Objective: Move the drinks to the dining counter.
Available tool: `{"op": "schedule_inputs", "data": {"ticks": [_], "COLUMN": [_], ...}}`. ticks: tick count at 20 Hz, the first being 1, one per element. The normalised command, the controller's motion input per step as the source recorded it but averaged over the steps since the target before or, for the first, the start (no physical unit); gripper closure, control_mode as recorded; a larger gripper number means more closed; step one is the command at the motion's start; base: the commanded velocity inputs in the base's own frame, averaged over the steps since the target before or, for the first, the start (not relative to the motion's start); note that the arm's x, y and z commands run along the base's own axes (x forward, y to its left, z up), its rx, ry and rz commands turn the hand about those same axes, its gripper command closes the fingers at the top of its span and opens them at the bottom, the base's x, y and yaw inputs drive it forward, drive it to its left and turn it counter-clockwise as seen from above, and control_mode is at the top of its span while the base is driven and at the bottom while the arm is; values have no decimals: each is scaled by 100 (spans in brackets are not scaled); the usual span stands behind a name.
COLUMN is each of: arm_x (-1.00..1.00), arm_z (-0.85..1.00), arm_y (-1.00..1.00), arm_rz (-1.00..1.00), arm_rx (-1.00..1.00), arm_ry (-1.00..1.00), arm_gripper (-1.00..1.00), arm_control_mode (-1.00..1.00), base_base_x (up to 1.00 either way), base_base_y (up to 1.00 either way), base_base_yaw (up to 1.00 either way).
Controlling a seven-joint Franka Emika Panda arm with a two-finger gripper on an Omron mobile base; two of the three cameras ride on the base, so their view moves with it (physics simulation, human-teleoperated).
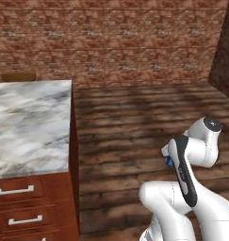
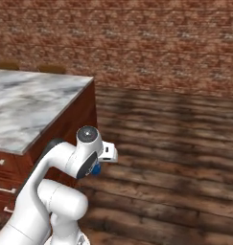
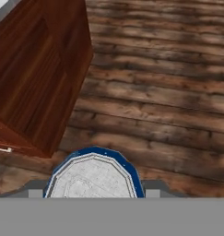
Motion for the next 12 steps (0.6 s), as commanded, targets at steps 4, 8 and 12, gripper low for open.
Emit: {"op": "schedule_inputs", "data": {"ticks": [4, 8, 12], "arm_x": [0, 0, 0], "arm_z": [0, 0, 0], "arm_y": [0, 0, 0], "arm_rz": [0, 0, 0], "arm_rx": [0, 0, 0], "arm_ry": [0, 0, 0], "arm_gripper": [100, 100, 100], "arm_control_mode": [100, 100, 100], "base_base_x": [83, 81, 84], "base_base_y": [-24, -26, -25], "base_base_yaw": [8, 9, 9]}}
